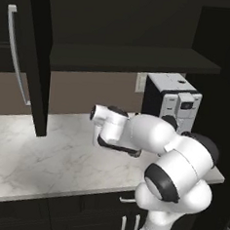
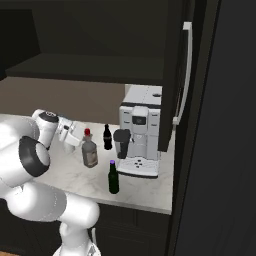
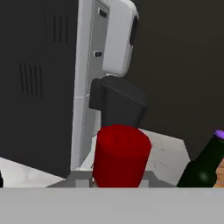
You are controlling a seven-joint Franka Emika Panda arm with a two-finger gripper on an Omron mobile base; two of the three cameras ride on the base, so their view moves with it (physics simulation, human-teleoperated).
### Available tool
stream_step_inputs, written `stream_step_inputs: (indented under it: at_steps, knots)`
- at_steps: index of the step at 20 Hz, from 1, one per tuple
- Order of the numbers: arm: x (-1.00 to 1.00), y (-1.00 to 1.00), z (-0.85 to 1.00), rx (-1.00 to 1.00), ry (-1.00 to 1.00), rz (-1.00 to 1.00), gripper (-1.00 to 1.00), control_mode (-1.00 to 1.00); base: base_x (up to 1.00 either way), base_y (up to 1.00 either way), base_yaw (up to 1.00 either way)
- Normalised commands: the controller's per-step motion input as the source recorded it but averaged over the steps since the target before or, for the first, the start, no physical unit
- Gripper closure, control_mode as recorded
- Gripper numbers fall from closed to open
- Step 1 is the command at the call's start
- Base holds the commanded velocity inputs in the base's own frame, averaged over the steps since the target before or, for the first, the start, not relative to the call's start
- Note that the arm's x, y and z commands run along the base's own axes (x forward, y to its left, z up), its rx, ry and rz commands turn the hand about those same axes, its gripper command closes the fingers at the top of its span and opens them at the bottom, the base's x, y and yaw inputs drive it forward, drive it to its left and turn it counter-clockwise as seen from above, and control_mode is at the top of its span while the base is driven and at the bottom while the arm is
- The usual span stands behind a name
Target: Sort all alcoholic drinks to one cabinet, and non-alcoholic drinks to the other.
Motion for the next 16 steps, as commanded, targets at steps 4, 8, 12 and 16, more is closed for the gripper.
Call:
stream_step_inputs:
  at_steps: [4,8,12,16]
  knots:
    - [-0.27,-0.13,0.90,0.06,0.02,0.04,1.00,-1.00,0.00,0.00,0.00]
    - [-0.28,-0.05,0.82,0.07,0.08,0.11,1.00,-1.00,0.00,0.00,0.00]
    - [-0.31,-0.05,0.75,0.08,0.09,0.18,1.00,-1.00,0.00,0.00,0.00]
    - [-0.29,-0.03,0.66,0.07,0.05,0.27,1.00,-1.00,0.00,0.00,0.00]
